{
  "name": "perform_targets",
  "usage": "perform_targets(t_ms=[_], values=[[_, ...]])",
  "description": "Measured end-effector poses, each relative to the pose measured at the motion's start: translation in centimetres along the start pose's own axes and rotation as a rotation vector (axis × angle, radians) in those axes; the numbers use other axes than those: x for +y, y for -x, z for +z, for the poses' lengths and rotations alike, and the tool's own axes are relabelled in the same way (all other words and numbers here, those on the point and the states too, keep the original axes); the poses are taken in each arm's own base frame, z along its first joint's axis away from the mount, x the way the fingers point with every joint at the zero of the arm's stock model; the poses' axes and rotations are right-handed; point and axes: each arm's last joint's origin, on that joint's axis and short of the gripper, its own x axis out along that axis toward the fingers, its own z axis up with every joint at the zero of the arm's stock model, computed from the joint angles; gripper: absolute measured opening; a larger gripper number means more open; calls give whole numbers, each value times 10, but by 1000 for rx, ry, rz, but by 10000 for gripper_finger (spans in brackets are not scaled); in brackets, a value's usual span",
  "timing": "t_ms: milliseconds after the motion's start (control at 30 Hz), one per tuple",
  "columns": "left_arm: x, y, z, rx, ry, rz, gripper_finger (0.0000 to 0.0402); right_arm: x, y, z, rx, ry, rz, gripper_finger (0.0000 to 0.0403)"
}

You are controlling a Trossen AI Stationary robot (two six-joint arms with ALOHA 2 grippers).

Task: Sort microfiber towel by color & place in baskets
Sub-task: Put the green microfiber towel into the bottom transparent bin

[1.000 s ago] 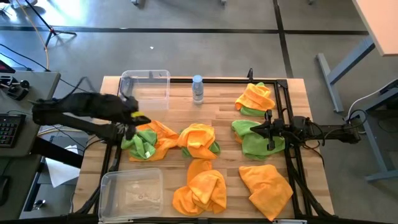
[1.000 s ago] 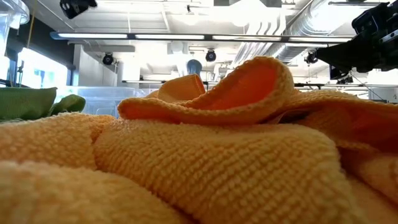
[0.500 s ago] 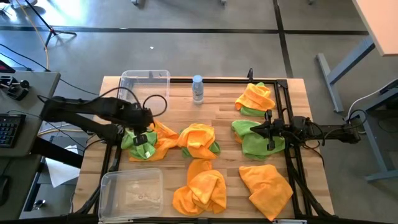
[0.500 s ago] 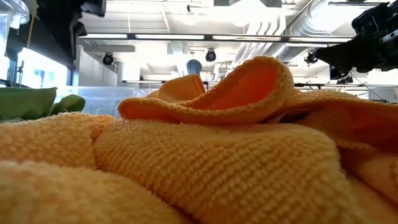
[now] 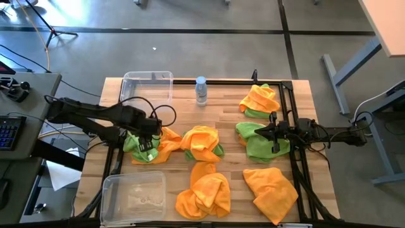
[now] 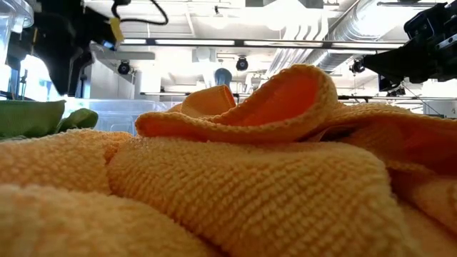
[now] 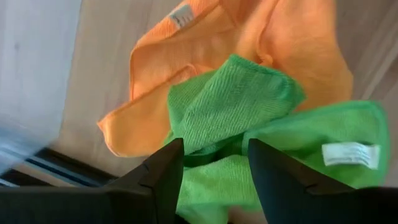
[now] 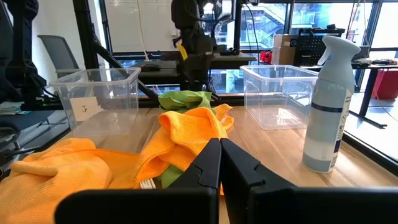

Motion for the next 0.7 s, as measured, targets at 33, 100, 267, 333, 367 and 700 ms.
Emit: perform_targets(t_ms=[33, 100, 267, 333, 367, 700], values=[[0, -4, -2, 1, 24, -12, 170, 0, 0, 0, 0, 0, 0, 0], [-1, -13, -5, 2, 61, -32, 170, 0, 0, 0, 0, 0, 0, 0], [-3, -32, -11, 35, 113, -71, 170, 0, 0, 0, 1, 0, 0, 0], [-4, -37, -14, 53, 122, -84, 170, 0, 0, 0, 0, 0, 0, 0], [-5, -39, -16, 60, 121, -81, 170, 0, 0, 0, 0, 0, 0, 0], [-8, -60, -24, 46, 133, -45, 170, 0, 0, 0, 0, 0, 0, 0]])
